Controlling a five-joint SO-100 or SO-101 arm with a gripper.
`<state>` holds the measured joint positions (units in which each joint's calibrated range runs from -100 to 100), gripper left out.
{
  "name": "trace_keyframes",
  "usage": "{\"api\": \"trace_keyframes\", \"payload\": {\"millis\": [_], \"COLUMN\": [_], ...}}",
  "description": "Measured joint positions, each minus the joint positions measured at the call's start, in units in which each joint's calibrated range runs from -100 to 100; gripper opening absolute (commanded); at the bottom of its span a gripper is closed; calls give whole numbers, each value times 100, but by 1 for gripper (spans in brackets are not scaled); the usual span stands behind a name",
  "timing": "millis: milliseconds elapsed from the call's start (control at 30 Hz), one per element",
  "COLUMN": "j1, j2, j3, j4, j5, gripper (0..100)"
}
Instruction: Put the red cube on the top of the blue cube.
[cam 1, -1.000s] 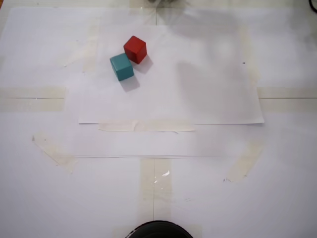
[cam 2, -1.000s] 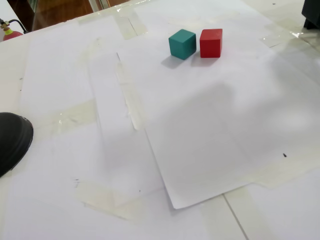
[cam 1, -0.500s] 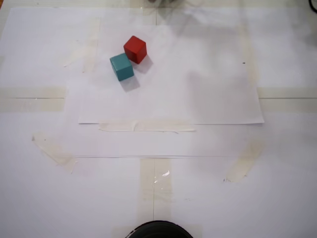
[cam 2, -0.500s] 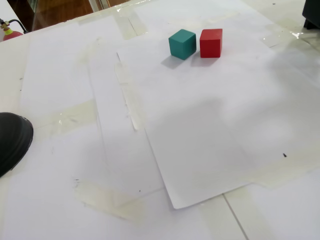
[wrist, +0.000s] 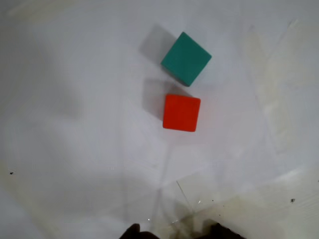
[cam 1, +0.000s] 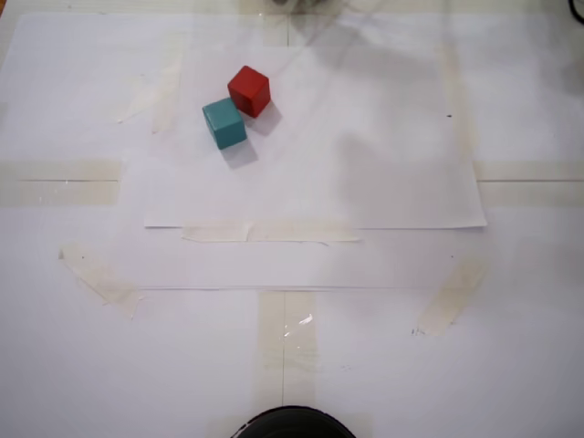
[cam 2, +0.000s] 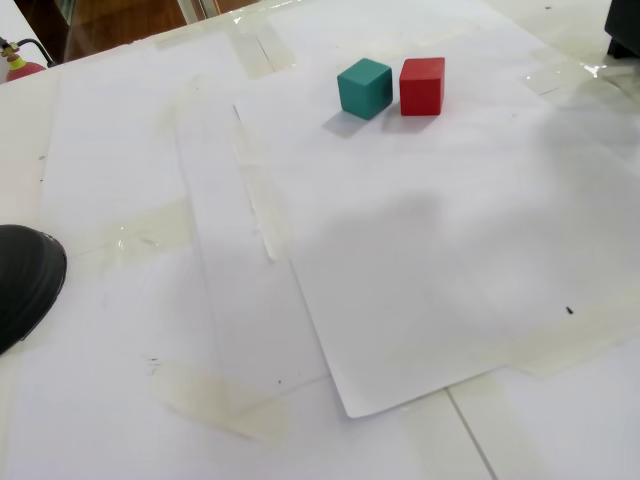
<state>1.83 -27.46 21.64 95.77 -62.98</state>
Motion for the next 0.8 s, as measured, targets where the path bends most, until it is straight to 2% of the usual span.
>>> {"api": "trace_keyframes", "payload": {"millis": [367, 800], "j1": [234, 614], "j2": [460, 555], "j3": [0, 0], "j4": [-390, -1122], "j5": [-29, 249], "gripper": [0, 1]}}
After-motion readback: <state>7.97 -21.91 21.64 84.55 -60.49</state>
